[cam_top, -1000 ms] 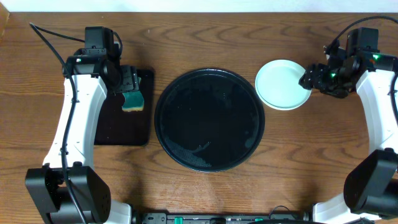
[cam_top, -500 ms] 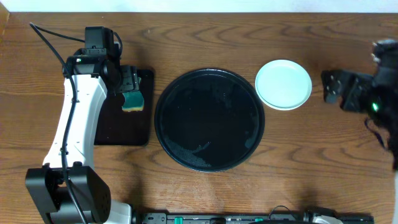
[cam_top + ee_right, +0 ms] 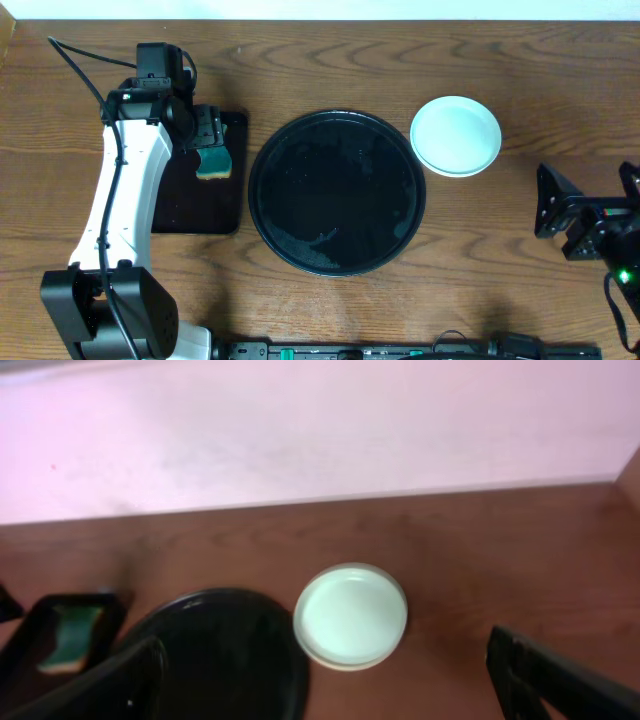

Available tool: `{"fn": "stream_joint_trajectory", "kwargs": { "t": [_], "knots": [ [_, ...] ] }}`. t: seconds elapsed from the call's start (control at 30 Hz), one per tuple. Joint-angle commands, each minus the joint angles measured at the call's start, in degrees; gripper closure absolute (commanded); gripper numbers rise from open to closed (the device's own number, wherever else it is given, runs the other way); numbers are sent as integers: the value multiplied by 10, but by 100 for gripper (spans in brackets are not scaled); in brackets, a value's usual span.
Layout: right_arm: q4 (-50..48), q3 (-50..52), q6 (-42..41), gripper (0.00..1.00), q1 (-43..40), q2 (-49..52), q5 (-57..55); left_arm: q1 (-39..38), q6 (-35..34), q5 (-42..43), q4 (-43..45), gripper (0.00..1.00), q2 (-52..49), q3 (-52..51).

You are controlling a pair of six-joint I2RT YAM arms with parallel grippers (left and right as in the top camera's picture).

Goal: Clean dirty plates on tray and stack at the side

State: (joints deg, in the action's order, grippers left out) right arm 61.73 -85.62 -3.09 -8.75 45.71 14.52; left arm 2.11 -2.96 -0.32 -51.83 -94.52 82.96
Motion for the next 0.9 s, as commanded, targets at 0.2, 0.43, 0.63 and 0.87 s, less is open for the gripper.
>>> {"fn": "stream_joint_trajectory", "kwargs": {
  "t": [0.2, 0.43, 0.63, 0.87],
  "knots": [
    [-339, 396, 74, 1, 6, -179, 10, 1, -3, -1, 0, 20, -2, -3],
    [-574, 680, 72, 1, 7, -325, 51, 1, -3, -1, 1, 20, -2, -3],
    [-666, 822, 70, 1, 21, -412, 50, 1, -3, -1, 0, 20, -2, -3],
    [-624, 853, 68, 1, 45, -454, 55, 1, -3, -1, 1, 20, -2, -3]
  ]
}}
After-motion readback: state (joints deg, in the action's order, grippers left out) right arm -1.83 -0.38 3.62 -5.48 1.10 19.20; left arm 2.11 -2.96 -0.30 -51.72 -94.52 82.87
